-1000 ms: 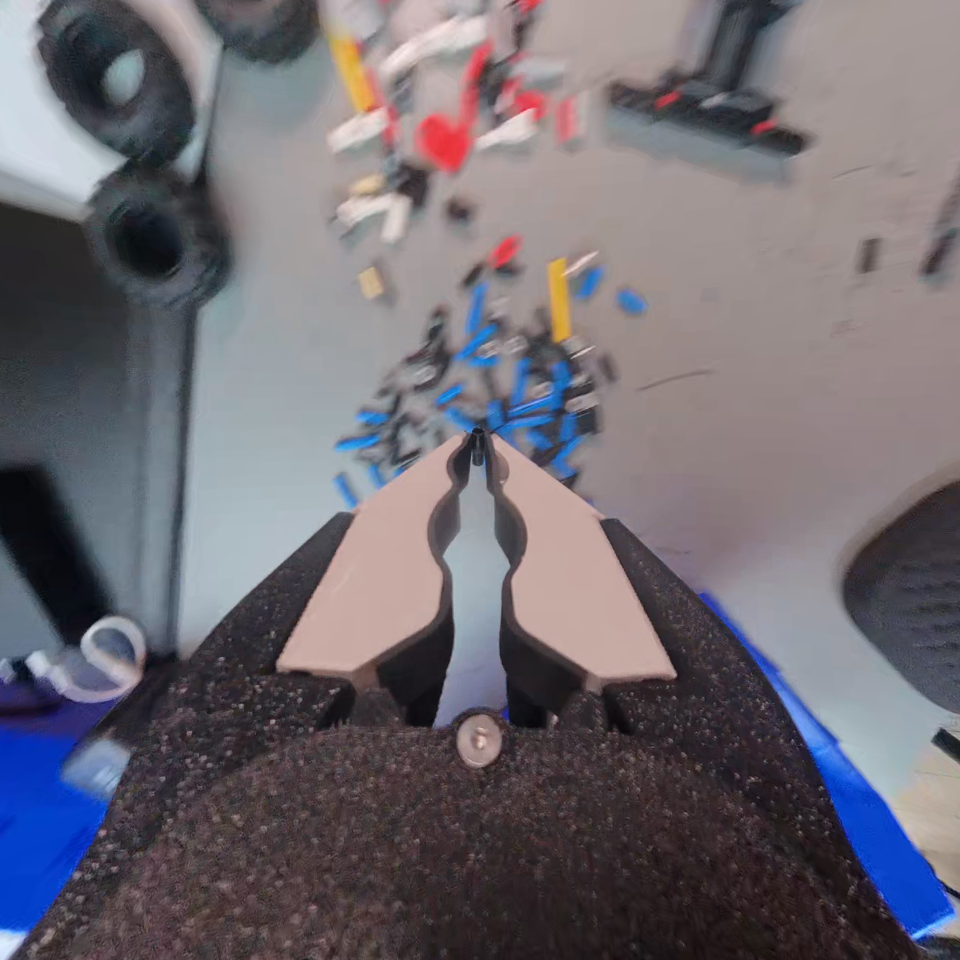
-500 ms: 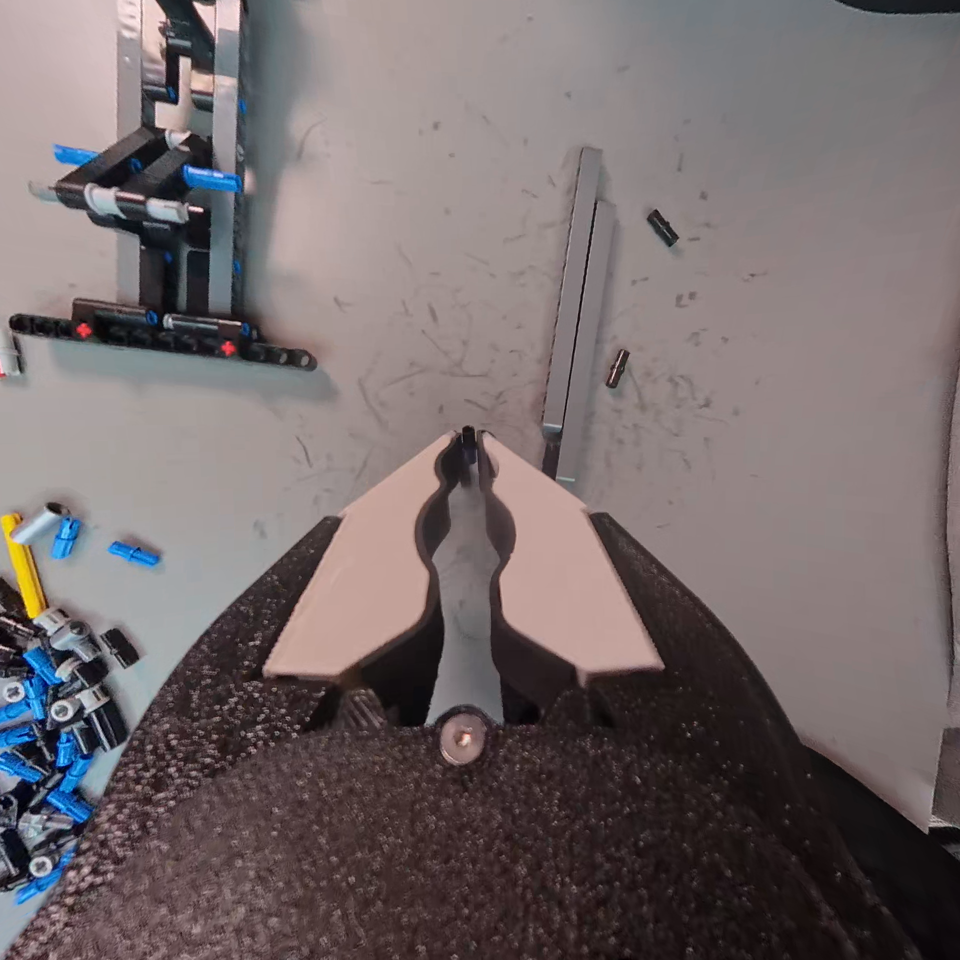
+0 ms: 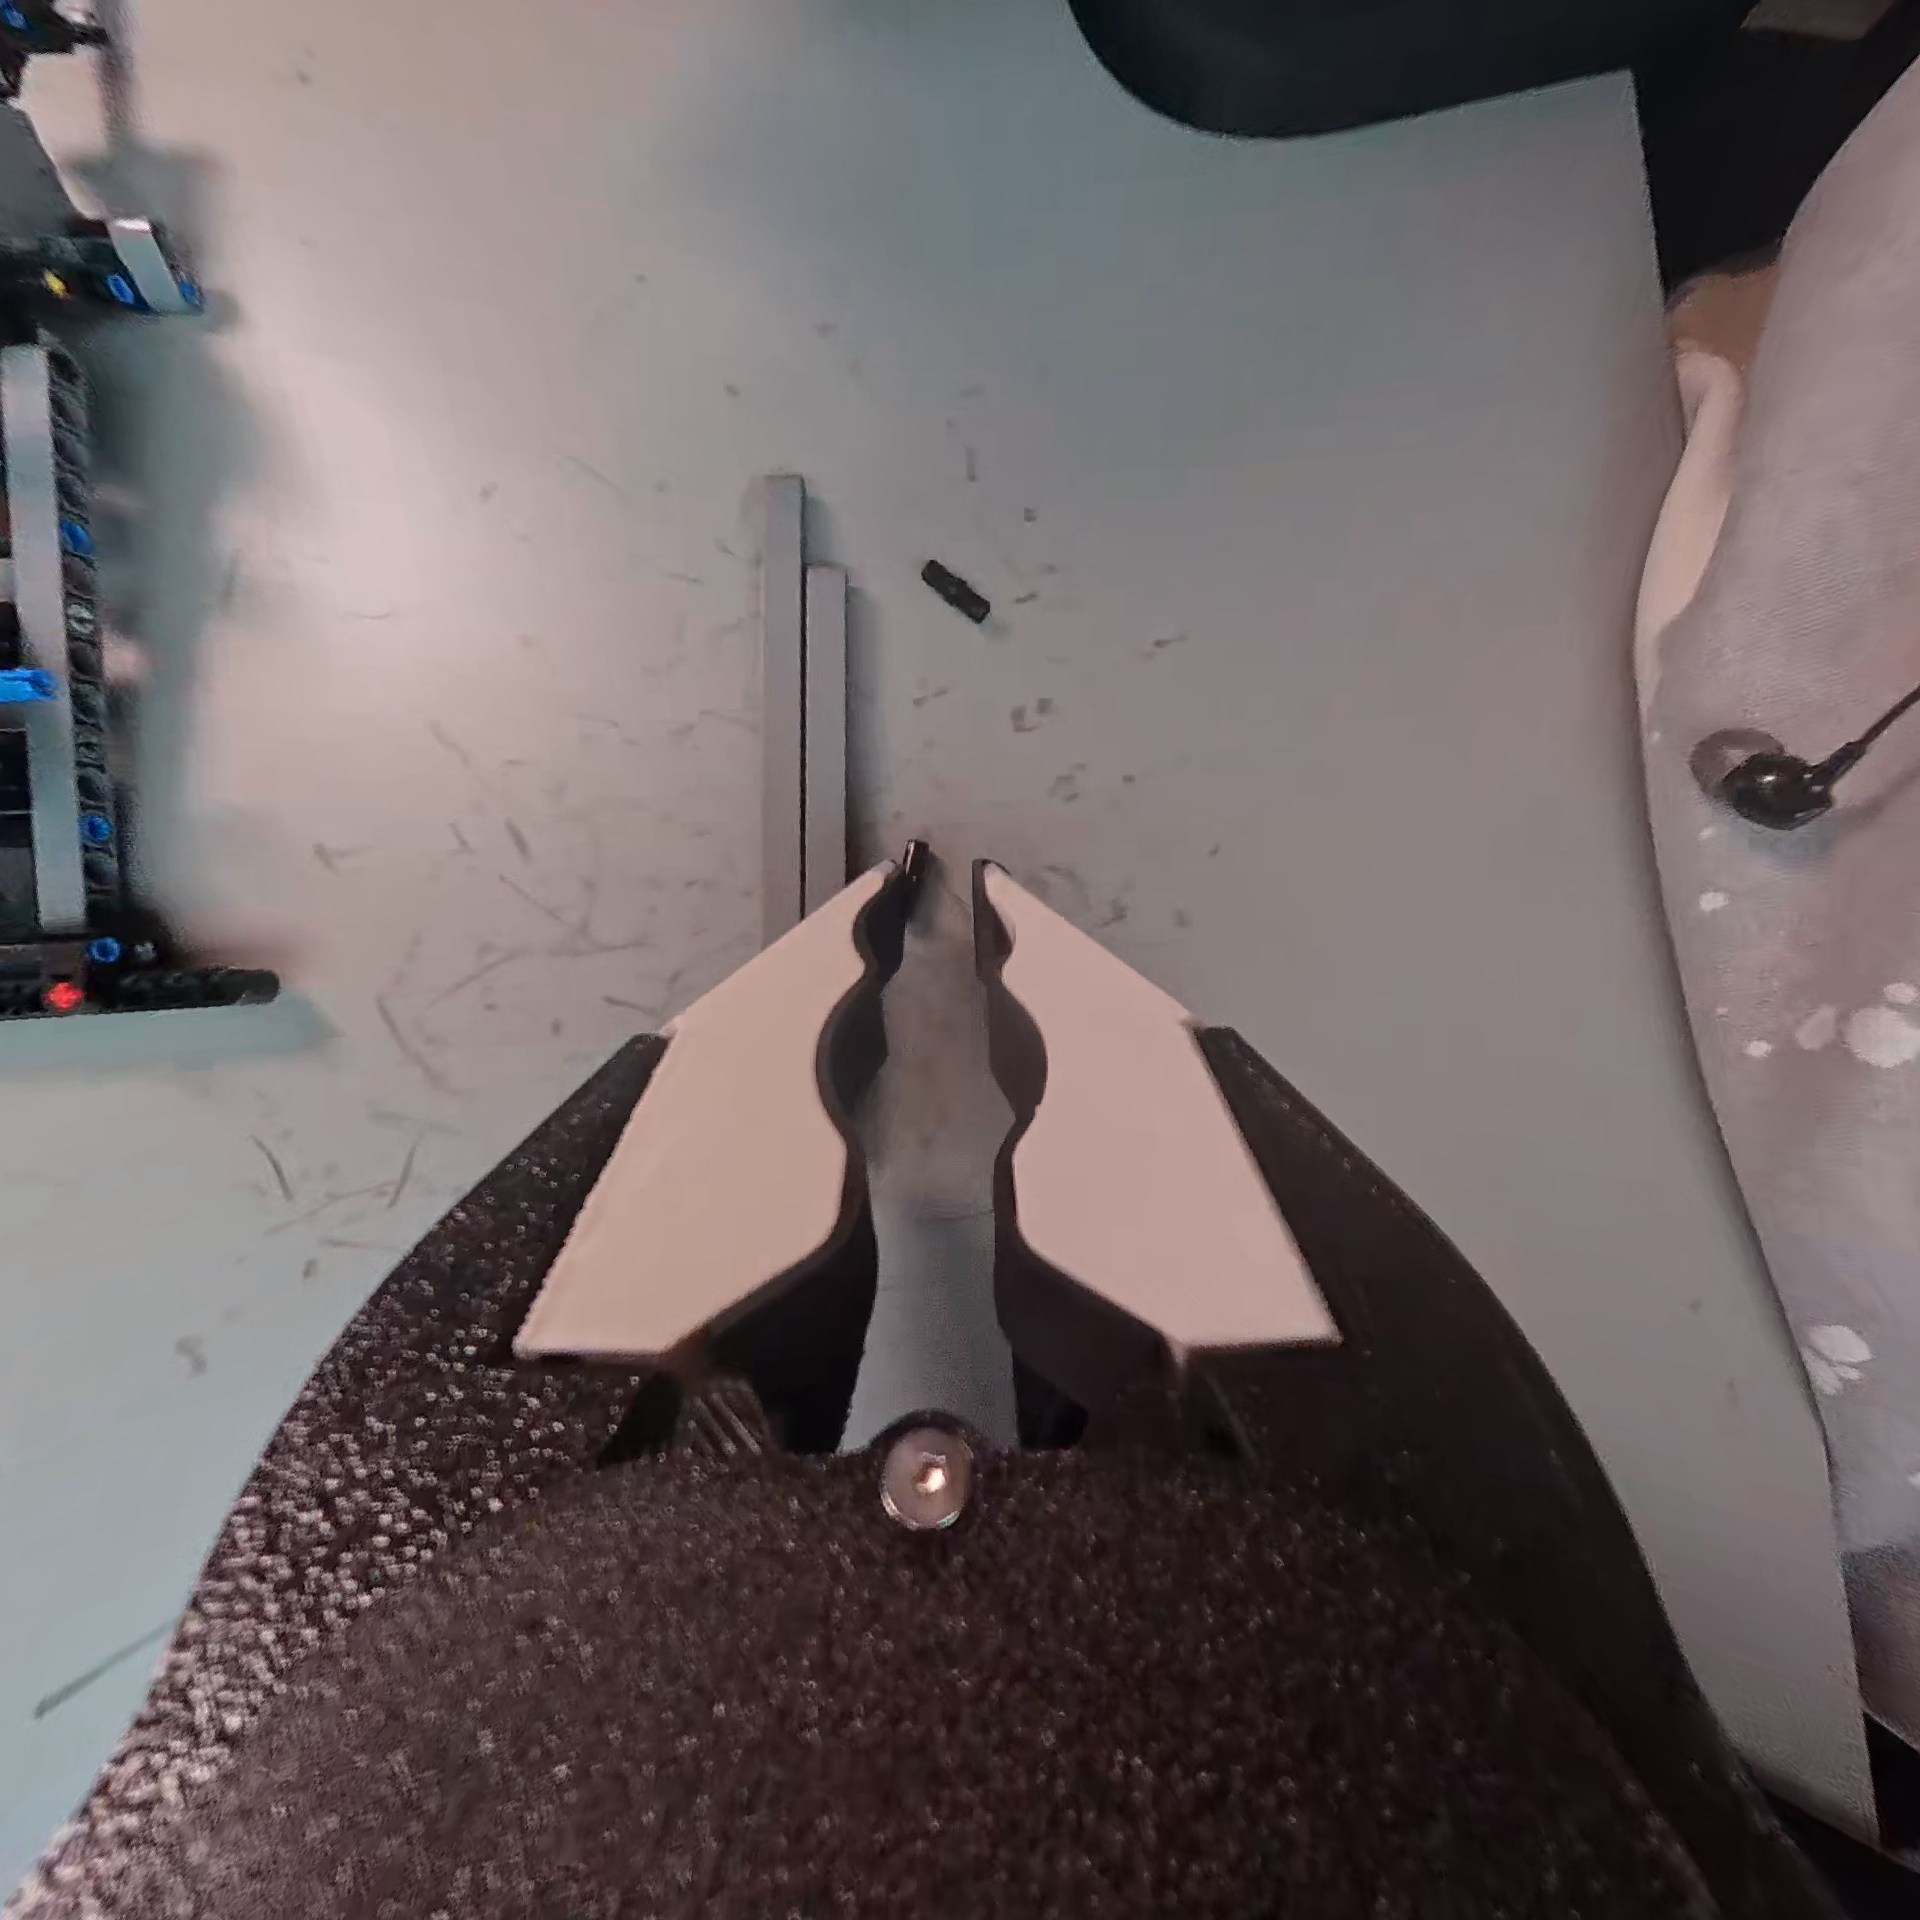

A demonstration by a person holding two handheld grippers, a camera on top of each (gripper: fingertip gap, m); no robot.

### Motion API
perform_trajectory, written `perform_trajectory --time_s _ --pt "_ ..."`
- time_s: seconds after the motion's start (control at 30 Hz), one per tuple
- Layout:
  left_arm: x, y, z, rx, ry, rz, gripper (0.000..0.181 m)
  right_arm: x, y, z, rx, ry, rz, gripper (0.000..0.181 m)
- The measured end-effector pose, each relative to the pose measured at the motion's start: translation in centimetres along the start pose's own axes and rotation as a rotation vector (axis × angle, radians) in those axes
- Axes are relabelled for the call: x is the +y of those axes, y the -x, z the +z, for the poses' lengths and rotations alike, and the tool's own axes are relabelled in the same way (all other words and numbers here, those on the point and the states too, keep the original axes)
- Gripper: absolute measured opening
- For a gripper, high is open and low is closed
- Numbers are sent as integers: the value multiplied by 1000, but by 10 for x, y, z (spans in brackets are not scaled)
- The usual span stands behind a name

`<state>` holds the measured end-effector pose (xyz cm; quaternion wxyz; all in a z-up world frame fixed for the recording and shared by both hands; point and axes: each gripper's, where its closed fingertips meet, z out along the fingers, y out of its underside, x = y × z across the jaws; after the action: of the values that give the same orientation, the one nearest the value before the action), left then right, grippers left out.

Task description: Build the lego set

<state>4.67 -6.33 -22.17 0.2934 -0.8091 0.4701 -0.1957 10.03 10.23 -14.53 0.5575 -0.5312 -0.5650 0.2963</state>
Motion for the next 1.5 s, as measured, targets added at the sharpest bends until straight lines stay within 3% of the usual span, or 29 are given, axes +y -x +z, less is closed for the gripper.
perform_trajectory --time_s 0.27,0.4,0.53,0.7,0.83,0.93,1.13,1.23,1.4,1.5 --pt "5 3 11 -21 31 27 5 1 -1 -1 2 4 -1 38" --pt "-11 30 -11 -100 -56 -38 5 2 -1 0 -2 8 0 38" --pt "15 67 -15 -162 46 -108 5 5 0 1 -11 19 0 38" --pt "22 67 -10 -128 70 -123 13 5 -1 0 -8 20 2 38" --pt "-17 43 -9 -49 -57 -92 20 8 -1 1 -18 28 4 38" --pt "-38 6 16 44 -72 -46 17 10 0 2 -25 35 4 38" --pt "-45 -8 53 1 -7 -76 13 8 -2 -1 -17 28 -2 38" --pt "-41 -3 57 -54 31 -37 1 6 -3 -2 -16 24 -3 38" --pt "-42 -7 56 -23 22 -18 1 5 -2 -2 -21 22 -9 38" --pt "-57 -15 52 12 -45 0 6 6 -1 -2 -25 24 -10 38"
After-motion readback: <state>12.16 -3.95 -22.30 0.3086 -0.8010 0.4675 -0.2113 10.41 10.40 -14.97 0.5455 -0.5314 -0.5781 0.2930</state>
